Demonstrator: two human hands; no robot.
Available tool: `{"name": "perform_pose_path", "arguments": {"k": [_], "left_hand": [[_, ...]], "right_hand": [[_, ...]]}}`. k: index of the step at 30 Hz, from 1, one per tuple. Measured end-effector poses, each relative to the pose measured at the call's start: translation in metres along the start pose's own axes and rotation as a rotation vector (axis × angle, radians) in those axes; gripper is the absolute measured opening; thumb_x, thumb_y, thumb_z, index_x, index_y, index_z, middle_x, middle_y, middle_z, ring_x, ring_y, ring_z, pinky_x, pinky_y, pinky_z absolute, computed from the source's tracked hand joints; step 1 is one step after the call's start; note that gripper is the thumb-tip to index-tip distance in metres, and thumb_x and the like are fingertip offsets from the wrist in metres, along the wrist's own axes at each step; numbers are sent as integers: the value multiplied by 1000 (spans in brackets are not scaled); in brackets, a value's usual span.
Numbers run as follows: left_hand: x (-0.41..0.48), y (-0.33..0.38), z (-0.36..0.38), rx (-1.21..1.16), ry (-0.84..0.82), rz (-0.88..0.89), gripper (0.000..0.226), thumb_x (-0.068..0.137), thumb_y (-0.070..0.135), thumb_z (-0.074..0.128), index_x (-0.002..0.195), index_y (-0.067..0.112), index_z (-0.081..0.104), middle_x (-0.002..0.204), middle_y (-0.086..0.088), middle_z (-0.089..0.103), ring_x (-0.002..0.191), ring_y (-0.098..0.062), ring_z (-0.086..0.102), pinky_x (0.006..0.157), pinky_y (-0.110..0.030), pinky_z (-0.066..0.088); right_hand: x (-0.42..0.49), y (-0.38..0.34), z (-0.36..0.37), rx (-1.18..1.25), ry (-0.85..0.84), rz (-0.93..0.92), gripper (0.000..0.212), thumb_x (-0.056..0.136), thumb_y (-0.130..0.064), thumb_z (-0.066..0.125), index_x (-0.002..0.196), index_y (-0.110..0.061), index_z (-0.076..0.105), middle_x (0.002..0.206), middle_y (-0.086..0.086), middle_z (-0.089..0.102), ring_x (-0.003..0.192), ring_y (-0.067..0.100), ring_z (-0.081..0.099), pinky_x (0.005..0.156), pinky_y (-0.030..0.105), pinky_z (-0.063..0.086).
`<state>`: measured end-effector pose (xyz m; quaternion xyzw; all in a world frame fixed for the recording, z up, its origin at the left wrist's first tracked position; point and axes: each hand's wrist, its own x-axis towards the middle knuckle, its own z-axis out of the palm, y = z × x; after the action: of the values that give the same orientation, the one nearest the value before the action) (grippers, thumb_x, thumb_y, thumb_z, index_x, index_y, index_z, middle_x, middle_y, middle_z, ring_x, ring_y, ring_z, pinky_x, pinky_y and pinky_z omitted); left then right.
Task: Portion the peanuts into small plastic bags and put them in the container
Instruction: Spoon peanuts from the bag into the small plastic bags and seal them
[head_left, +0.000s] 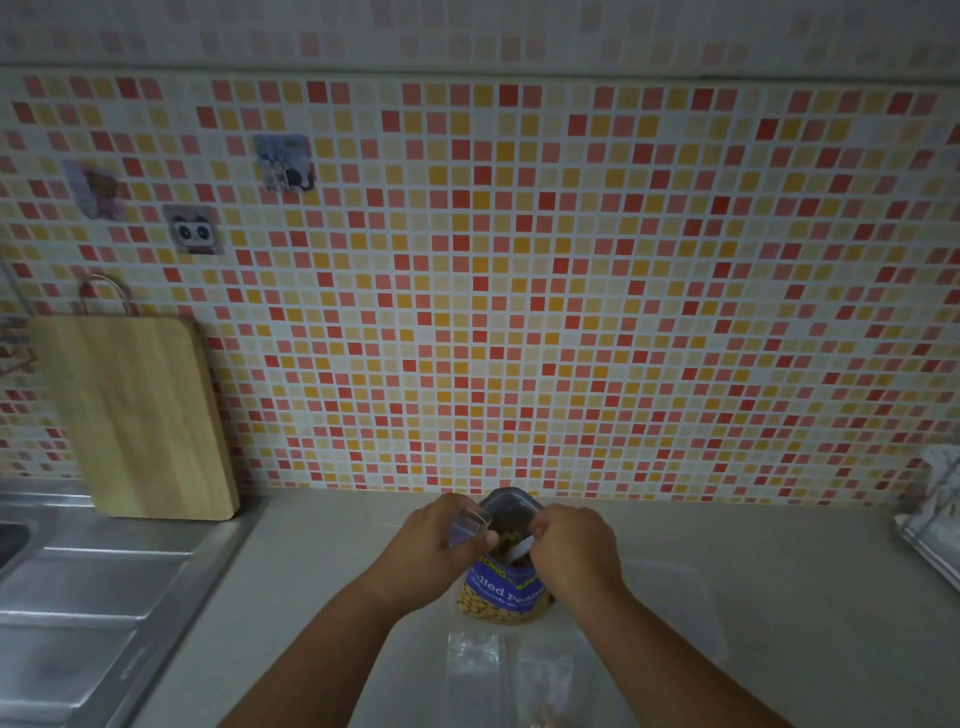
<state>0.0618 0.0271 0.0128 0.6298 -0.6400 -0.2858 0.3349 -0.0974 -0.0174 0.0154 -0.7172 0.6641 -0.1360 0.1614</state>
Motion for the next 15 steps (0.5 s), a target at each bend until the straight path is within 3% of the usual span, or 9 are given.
{"name": "perform_pose_path", "arguments": {"k": [3, 8, 12, 15], "left_hand": [[0, 1, -1, -29, -24, -20, 22, 88, 39, 58, 106, 29, 49, 104, 11, 56, 95, -5, 55, 72, -9, 42], [0, 1, -5, -108, -47, -76, 25, 89, 42, 55, 107, 26, 51, 104, 12, 56, 97, -5, 55, 73, -13, 43], [0, 0, -10, -193, 20, -139, 29, 88, 44, 54, 110, 25, 52, 106, 9, 55, 98, -7, 53, 70, -12, 42], [4, -3, -13, -127, 93, -131, 28, 88, 44, 56, 109, 27, 49, 107, 7, 55, 101, -11, 54, 75, -19, 44]], "right_hand": [[0, 9, 3, 106, 43, 36, 31, 92, -14, 46, 113, -21, 67, 113, 3, 66, 102, 20, 59, 83, 28, 48], [4, 23, 0, 304, 78, 121, 27, 92, -12, 47, 102, -15, 71, 102, 5, 69, 81, 15, 54, 69, 21, 38], [10, 34, -3, 387, 59, 171, 23, 88, -9, 51, 94, -14, 73, 87, 1, 64, 78, 16, 54, 55, 18, 35], [15, 42, -7, 433, 30, 208, 21, 85, -8, 54, 91, -13, 74, 88, 4, 67, 83, 20, 58, 68, 23, 38]]}}
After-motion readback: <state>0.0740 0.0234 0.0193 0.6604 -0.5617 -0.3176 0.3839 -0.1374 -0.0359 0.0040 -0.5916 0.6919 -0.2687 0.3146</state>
